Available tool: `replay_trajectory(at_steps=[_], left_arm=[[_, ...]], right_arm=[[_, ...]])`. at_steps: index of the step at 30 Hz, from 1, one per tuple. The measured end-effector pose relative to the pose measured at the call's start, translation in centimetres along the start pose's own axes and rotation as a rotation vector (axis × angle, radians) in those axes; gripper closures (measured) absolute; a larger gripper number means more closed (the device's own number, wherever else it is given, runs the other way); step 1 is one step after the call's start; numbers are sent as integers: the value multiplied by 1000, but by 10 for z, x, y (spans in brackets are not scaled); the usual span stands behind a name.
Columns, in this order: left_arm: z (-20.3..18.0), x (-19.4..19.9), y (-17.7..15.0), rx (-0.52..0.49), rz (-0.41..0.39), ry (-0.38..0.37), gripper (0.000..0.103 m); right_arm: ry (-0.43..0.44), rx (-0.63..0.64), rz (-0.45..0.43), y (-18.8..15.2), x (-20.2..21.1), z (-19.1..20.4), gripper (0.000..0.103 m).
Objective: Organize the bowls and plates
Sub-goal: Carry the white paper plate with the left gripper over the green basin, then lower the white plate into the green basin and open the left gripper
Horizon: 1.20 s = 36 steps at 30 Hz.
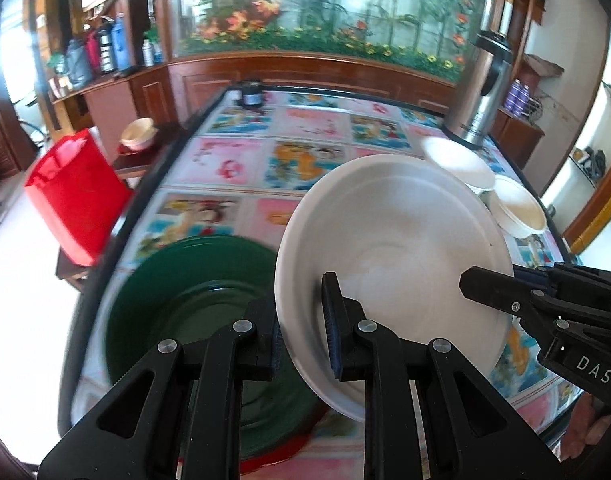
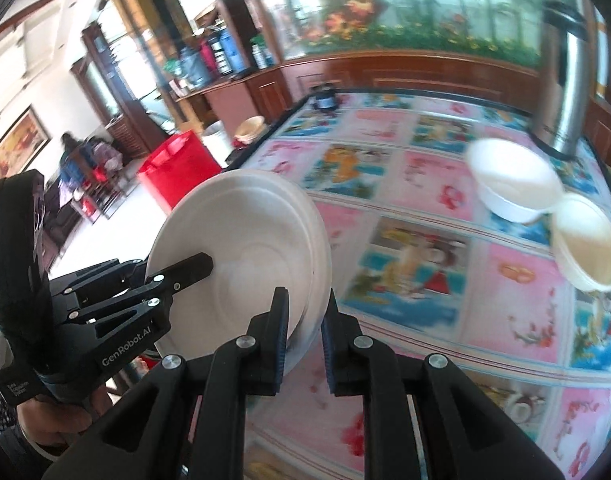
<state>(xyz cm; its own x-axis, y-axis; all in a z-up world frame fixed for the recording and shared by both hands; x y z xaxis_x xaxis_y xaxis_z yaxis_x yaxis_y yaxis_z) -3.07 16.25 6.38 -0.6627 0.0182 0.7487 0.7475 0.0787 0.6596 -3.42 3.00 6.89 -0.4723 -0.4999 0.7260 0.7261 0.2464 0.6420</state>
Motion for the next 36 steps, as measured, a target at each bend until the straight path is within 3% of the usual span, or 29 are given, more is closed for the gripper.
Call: replay_trajectory(at_steps=[6,12,23,36], left_arm=[[55,11,-21,49,23,53,85],[91,0,-46,100,76,82,85],[102,-25,-59,94,118,115,84],[108,-26,-50,57,56,212,77]], right_arm=[[35,101,56,1,-30,52,86],[45,152,129,-11,-63,80,86],[-13,188,205,-22,-93,87,86],[-26,170,186,-17,-94,84,88]])
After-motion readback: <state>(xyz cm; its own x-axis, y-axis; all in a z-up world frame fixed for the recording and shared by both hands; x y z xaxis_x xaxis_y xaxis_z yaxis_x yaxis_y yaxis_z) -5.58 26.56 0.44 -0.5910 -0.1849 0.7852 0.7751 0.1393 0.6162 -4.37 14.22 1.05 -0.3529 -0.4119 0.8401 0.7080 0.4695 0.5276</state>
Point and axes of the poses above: each gripper's, at about its wrist camera, not at the fingertips, and x roughly against the way its jaws point, z to its left, y to its top, the point moved 8 cm from there along -x, roughly the way its jaws point
